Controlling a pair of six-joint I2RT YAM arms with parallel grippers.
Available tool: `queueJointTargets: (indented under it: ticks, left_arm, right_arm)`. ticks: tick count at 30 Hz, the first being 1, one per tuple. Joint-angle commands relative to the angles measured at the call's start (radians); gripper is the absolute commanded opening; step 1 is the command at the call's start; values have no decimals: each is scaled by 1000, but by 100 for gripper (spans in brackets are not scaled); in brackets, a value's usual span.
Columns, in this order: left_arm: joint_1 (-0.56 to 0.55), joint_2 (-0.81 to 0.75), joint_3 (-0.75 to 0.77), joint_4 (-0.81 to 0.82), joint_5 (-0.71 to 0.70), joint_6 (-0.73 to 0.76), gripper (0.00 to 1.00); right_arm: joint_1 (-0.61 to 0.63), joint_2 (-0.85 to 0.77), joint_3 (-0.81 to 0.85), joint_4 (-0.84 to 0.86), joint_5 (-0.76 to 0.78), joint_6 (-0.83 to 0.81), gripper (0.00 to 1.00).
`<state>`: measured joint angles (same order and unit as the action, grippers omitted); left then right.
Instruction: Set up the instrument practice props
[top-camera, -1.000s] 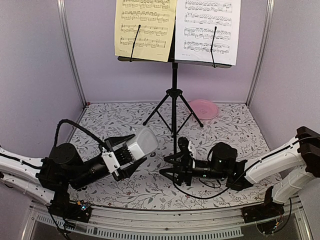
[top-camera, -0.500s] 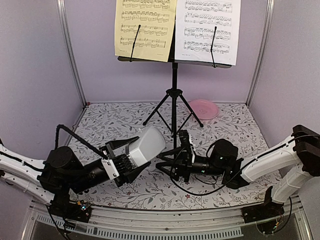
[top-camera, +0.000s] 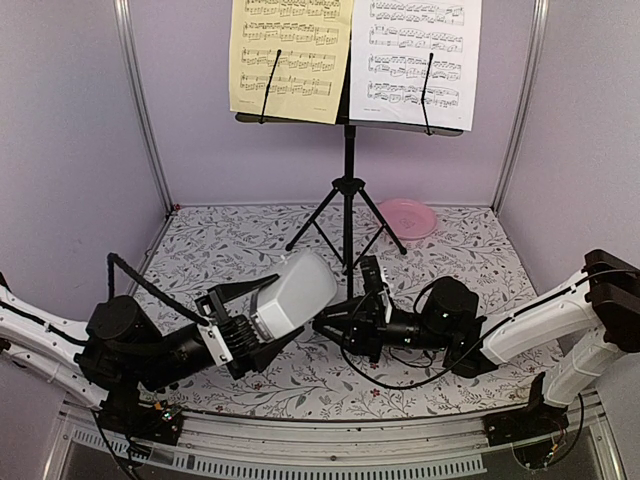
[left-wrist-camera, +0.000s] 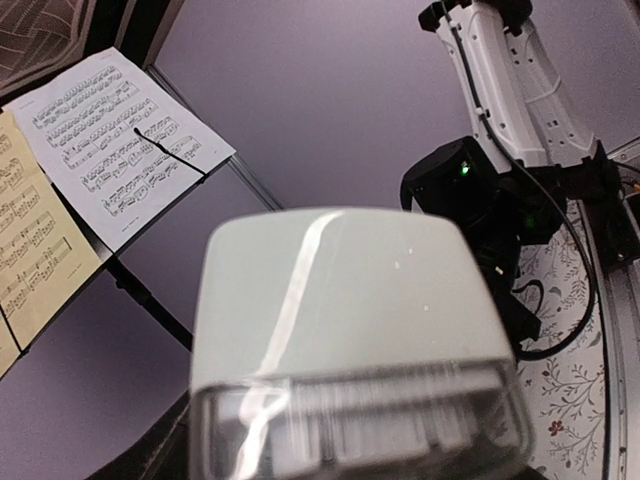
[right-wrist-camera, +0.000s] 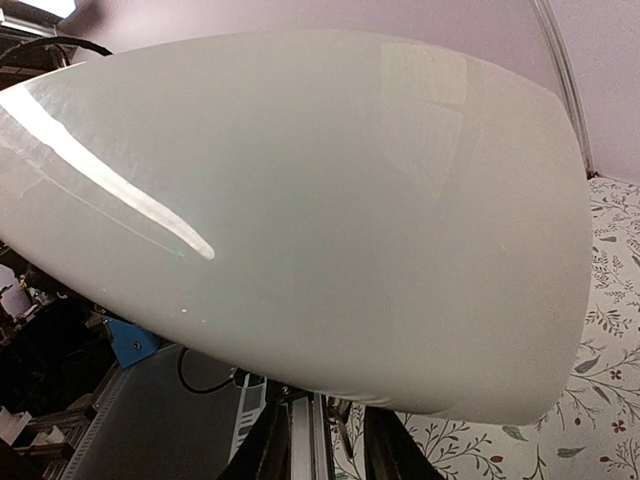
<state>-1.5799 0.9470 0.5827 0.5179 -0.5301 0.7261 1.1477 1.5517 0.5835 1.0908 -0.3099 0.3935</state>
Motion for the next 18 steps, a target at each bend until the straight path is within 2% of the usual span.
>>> queueJointTargets:
  ticks: [1,18]
  left_arm:
    - [-21,-5,20,141,22,21,18]
    - [-25,-21,16,79,19,-2,17]
  right_arm:
    - [-6,6,21,38,1,38,26]
    - [-14,-78,-5,-43,22,-7,20]
